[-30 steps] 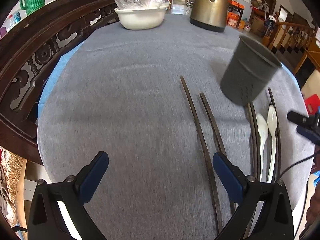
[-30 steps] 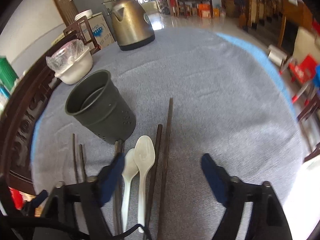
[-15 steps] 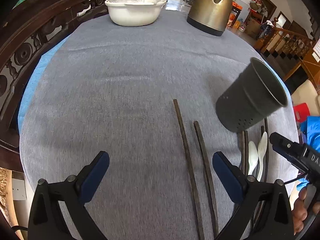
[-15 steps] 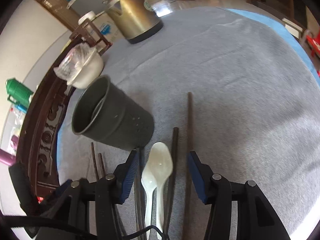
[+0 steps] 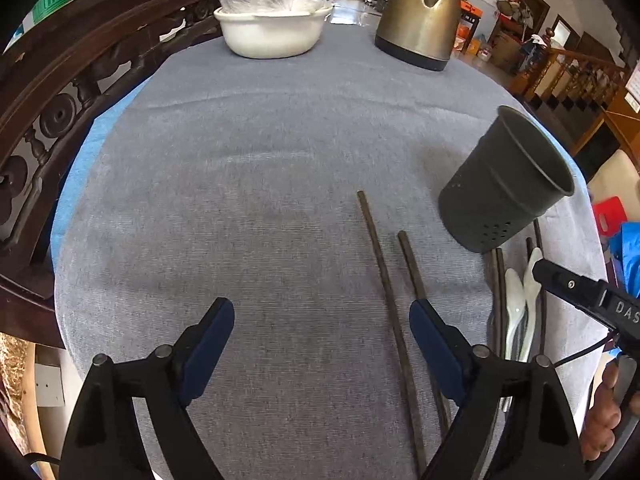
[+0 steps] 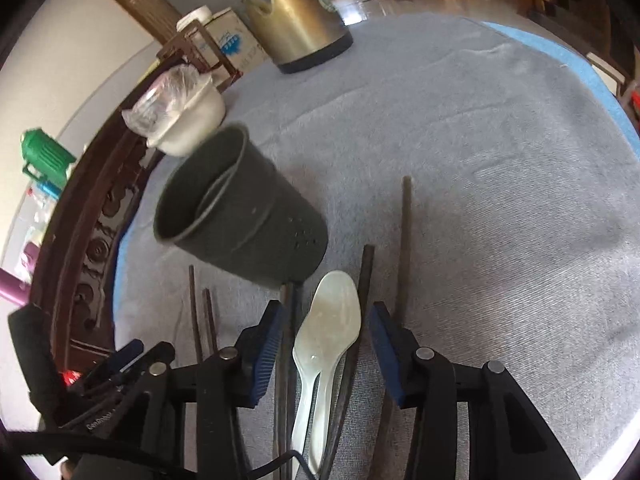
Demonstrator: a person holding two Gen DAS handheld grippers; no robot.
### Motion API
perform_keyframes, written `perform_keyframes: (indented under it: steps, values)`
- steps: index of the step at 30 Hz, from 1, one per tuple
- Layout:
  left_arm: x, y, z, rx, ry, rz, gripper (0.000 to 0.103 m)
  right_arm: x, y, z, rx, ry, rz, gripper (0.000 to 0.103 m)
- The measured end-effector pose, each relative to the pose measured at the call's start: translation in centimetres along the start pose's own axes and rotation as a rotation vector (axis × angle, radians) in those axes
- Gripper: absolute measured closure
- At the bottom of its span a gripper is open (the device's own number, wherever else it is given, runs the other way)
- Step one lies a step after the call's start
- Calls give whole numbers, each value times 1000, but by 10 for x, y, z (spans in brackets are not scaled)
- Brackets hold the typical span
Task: Organize utensils
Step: 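Grasp a dark chopstick with the left tool while the right tool grasps a white spoon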
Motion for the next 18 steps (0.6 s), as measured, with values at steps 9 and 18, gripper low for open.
perform_keyframes:
  steps: [9, 18]
  values:
    - [-21, 7, 4, -23, -11, 6, 28, 2, 12, -3, 20, -83, -124, 92]
    - [-8, 18, 24, -20, 29, -49, 31, 28, -5, 3, 73, -38, -118, 94]
Point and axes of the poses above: each gripper's, at about its wrist camera, not at the fingertips, and y roughly the way its jaws point, x to its right, z to its top, the point moved 5 cm from there along y, roughly the way its jaws point, and after that the axes turned 12 degrees about y, right-handed, at the moved point
